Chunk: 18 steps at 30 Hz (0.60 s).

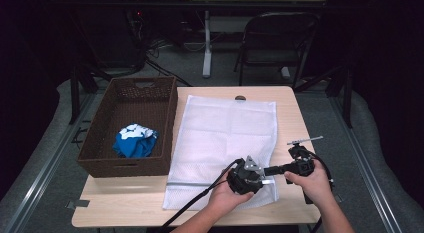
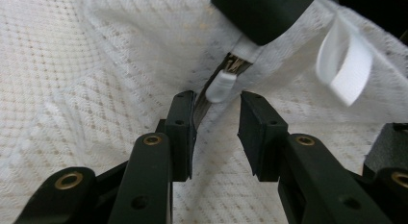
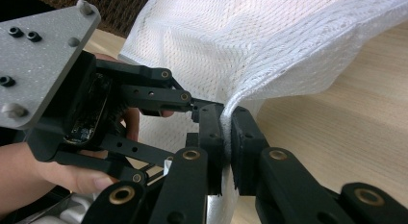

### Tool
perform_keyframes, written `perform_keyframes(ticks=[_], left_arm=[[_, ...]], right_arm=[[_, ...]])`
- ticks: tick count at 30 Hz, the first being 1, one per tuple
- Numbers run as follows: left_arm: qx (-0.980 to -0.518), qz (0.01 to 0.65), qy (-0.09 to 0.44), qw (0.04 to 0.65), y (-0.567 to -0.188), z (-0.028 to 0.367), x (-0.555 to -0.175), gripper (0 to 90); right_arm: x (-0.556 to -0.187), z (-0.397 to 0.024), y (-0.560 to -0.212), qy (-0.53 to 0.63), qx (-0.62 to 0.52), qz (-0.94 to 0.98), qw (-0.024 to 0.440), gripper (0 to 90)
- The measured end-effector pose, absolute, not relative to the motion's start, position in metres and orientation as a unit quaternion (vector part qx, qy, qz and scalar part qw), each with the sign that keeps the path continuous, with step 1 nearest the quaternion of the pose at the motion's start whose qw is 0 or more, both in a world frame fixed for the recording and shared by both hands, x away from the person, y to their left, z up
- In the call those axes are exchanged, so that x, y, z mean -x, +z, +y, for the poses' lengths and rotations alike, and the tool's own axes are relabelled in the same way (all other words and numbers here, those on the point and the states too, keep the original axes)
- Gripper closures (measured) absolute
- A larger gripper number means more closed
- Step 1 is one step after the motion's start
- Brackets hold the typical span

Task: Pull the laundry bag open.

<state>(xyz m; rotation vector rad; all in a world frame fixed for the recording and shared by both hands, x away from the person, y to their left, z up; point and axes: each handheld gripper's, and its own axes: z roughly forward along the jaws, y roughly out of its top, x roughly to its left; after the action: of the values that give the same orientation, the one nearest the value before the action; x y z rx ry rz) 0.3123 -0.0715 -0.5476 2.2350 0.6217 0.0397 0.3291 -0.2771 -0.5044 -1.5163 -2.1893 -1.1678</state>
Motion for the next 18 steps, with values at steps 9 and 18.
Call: perform_keyframes(ticks=[9, 18], left_arm=[[-0.884, 0.241, 0.014, 0.401, -0.5471, -0.0720, -0.3116, 68.8], [-0.881, 0.244, 0.017, 0.405, -0.5468, -0.0703, -0.3142, 65.0]], right_arm=[[-0.3289, -0.2724, -0.5057, -0.401, 0.511, -0.751, 0.119, 84.8], [-0.3283, -0.2710, -0.5042, -0.405, 0.505, -0.754, 0.115, 84.9]])
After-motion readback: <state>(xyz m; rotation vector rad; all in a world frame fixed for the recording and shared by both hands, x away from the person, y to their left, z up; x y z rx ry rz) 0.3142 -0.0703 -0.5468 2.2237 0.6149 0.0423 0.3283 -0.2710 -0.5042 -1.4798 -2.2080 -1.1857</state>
